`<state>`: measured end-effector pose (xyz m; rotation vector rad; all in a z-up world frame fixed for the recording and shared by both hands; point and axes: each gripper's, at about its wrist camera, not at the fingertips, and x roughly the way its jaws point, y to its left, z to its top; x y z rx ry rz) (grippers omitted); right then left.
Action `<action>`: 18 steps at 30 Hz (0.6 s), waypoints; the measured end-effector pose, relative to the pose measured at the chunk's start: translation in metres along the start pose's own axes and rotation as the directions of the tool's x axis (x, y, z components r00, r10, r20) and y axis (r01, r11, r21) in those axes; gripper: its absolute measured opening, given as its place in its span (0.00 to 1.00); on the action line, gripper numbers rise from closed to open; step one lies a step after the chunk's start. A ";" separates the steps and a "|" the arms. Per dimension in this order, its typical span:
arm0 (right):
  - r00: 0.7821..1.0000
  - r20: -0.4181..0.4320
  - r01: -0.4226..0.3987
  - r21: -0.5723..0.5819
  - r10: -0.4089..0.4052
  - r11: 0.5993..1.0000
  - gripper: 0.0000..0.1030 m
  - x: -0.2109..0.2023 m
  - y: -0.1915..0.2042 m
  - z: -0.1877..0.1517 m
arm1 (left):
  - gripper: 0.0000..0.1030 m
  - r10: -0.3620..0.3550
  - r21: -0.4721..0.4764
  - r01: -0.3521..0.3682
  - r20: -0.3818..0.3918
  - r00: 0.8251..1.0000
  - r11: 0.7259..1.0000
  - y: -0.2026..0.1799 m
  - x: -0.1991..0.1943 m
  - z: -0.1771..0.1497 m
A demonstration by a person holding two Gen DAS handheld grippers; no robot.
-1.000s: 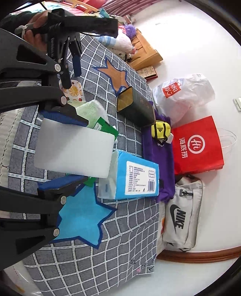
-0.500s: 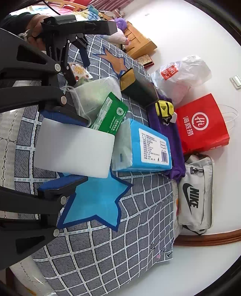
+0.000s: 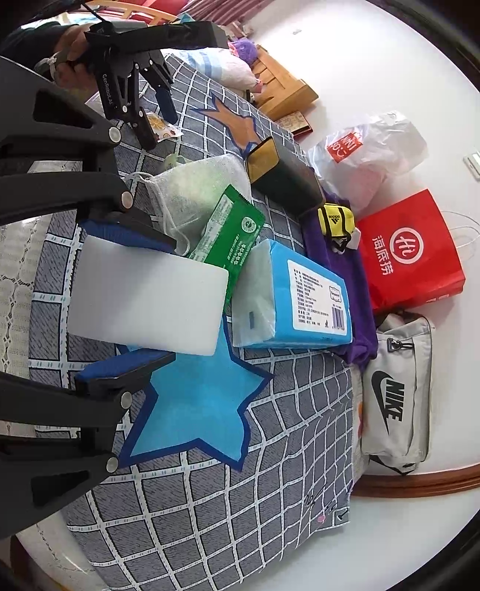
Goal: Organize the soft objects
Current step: 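Grasp and lift the orange-print candy packet with the left tool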
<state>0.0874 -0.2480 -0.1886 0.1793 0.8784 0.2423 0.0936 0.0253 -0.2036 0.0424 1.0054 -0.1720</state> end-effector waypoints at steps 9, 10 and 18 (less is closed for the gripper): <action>1.000 -0.003 -0.006 -0.004 0.006 1.000 0.51 0.000 0.003 -0.002 | 0.86 -0.015 0.033 0.015 -0.010 1.000 0.999 0.009 -0.005 -0.015; 1.000 -0.003 -0.007 -0.005 0.006 1.000 0.51 0.000 0.004 -0.003 | 0.86 -0.001 0.052 0.001 -0.006 1.000 0.999 0.007 -0.005 -0.018; 0.999 -0.003 0.048 -0.037 -0.048 0.998 0.50 0.003 0.005 -0.006 | 0.61 0.015 0.063 -0.017 0.040 0.999 0.998 0.002 -0.008 -0.019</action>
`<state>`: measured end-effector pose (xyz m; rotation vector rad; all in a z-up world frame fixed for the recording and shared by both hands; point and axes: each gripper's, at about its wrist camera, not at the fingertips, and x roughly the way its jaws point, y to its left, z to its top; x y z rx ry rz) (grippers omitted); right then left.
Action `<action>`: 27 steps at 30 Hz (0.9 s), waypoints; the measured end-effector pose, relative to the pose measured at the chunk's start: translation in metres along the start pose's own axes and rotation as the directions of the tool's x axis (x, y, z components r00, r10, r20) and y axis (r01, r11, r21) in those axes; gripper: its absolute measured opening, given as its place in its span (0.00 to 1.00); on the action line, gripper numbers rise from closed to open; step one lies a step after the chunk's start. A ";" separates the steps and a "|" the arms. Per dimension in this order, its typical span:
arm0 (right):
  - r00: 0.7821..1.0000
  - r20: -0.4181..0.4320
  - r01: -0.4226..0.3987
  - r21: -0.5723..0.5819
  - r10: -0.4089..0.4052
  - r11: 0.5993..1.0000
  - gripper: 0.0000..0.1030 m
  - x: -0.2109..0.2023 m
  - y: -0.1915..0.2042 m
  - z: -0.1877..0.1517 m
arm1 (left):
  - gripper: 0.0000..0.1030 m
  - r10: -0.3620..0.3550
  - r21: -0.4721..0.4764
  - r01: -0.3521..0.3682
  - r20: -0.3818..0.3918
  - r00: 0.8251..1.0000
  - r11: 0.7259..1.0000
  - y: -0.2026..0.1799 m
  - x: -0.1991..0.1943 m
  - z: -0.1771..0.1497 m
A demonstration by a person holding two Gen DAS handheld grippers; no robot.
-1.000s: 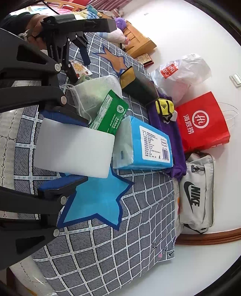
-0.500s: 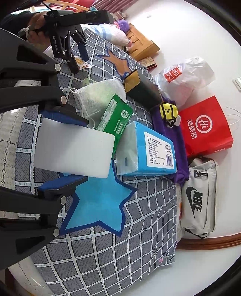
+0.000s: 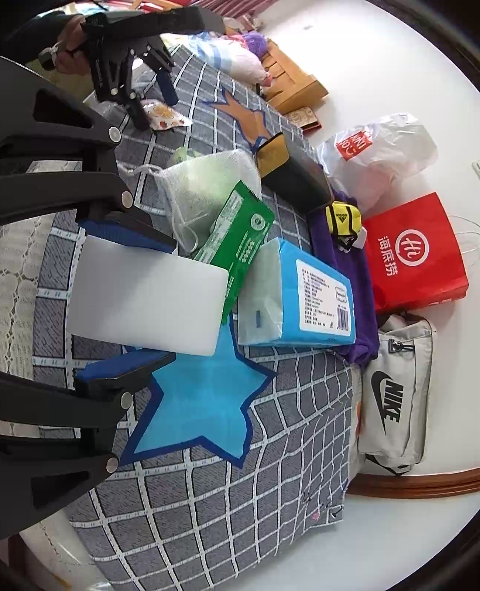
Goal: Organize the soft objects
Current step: 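Grasp and lift the orange-print candy packet with the left tool, then carry the packet with the left tool toward the purple towel while the right tool carries the white block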
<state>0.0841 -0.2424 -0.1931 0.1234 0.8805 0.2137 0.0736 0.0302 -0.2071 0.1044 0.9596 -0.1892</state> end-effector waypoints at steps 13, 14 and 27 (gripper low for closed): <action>0.996 -0.082 0.021 -0.021 -0.022 1.000 0.50 0.016 -0.006 -0.010 | 0.36 -0.026 -0.084 0.022 -0.037 0.999 0.996 0.007 0.006 0.018; 0.997 -0.078 0.017 -0.019 -0.019 1.000 0.50 0.013 -0.005 -0.009 | 0.35 -0.035 -0.105 0.031 -0.041 0.999 0.994 0.010 0.006 0.019; 1.000 -0.009 -0.009 -0.071 0.008 0.997 0.50 -0.022 0.002 0.025 | 0.33 -0.083 -0.234 0.079 -0.005 0.997 0.969 0.032 -0.010 0.053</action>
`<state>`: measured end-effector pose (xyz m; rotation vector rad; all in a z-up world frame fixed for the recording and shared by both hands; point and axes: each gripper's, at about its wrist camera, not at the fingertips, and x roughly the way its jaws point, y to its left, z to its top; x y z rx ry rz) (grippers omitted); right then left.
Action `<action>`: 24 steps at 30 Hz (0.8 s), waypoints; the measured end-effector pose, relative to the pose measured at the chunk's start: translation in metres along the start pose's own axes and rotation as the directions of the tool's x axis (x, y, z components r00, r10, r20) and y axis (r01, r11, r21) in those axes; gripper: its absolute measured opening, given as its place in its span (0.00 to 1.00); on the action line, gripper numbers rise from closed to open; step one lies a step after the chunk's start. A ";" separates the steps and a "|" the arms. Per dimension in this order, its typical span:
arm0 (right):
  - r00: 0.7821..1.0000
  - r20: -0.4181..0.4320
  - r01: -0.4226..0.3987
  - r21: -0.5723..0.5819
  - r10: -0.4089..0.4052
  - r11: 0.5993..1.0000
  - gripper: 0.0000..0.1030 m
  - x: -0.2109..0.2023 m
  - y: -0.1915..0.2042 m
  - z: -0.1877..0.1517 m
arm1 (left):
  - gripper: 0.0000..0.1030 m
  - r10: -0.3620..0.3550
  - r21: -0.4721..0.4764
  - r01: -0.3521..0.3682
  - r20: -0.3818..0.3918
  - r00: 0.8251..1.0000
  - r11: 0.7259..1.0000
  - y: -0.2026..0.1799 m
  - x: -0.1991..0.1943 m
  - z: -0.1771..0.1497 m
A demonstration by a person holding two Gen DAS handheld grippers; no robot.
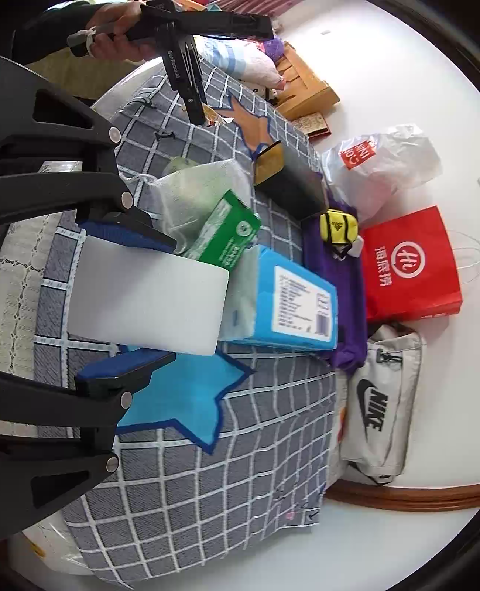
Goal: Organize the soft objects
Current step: 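Carry the packet with the left tool toward the purple towel while the right tool carries the white block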
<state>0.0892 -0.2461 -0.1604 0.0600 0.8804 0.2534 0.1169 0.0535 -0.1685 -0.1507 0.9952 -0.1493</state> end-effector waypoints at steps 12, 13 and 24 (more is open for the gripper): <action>0.995 0.072 -0.065 -0.026 0.067 0.998 0.50 -0.007 -0.001 0.063 | 0.33 -0.028 -0.009 0.029 0.071 0.997 1.000 -0.009 -0.017 0.059; 0.995 0.075 -0.066 -0.029 0.068 0.997 0.50 -0.006 -0.001 0.068 | 0.33 -0.029 -0.010 0.030 0.075 0.997 1.000 -0.010 -0.017 0.065; 0.989 0.126 -0.073 -0.033 0.076 0.997 0.50 0.015 -0.003 0.137 | 0.33 -0.084 -0.044 0.088 0.079 0.993 0.995 -0.011 -0.003 0.134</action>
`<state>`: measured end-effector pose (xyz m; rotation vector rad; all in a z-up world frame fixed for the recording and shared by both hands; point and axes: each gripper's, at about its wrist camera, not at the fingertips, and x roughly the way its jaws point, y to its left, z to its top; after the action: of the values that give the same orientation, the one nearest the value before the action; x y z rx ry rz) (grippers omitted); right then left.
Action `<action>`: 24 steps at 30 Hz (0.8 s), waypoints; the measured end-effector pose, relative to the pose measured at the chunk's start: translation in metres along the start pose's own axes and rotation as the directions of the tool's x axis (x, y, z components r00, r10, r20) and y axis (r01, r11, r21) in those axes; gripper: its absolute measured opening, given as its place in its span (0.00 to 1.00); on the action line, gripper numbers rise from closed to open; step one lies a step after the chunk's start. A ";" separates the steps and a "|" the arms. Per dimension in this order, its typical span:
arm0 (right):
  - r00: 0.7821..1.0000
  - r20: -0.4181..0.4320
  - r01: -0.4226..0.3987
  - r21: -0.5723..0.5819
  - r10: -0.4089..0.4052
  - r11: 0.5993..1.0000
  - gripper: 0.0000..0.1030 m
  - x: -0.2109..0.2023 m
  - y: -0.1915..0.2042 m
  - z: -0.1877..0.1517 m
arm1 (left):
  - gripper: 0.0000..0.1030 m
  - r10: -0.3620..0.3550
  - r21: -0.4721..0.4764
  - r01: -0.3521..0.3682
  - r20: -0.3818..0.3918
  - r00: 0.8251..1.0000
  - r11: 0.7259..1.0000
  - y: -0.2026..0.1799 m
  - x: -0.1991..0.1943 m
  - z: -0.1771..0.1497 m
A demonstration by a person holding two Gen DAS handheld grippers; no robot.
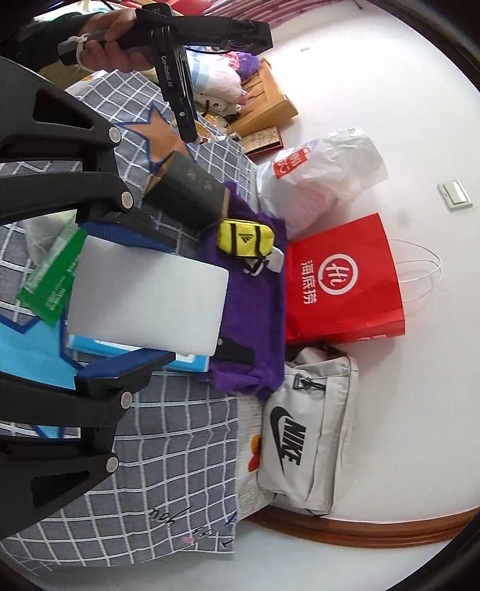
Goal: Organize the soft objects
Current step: 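Carry the packet with the left tool toward the purple towel while the right tool carries the white block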
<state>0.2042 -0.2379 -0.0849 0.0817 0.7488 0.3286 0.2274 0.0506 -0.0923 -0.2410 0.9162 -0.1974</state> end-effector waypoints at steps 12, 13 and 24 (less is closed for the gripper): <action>1.000 0.014 0.002 -0.001 -0.002 1.000 0.50 0.046 -0.013 0.064 | 0.33 0.026 -0.031 -0.027 -0.036 0.999 0.999 0.005 0.047 0.052; 1.000 0.011 0.000 -0.001 0.000 1.000 0.50 0.052 -0.014 0.069 | 0.33 0.027 -0.034 -0.029 -0.038 0.999 0.999 0.006 0.050 0.057; 0.999 -0.026 -0.037 -0.017 0.037 0.999 0.50 0.118 -0.018 0.119 | 0.34 -0.002 -0.025 0.001 -0.061 0.998 1.000 0.003 0.090 0.103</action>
<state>0.3705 -0.2119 -0.0783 0.0750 0.7706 0.3723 0.3637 0.0412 -0.1009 -0.2597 0.9795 -0.1958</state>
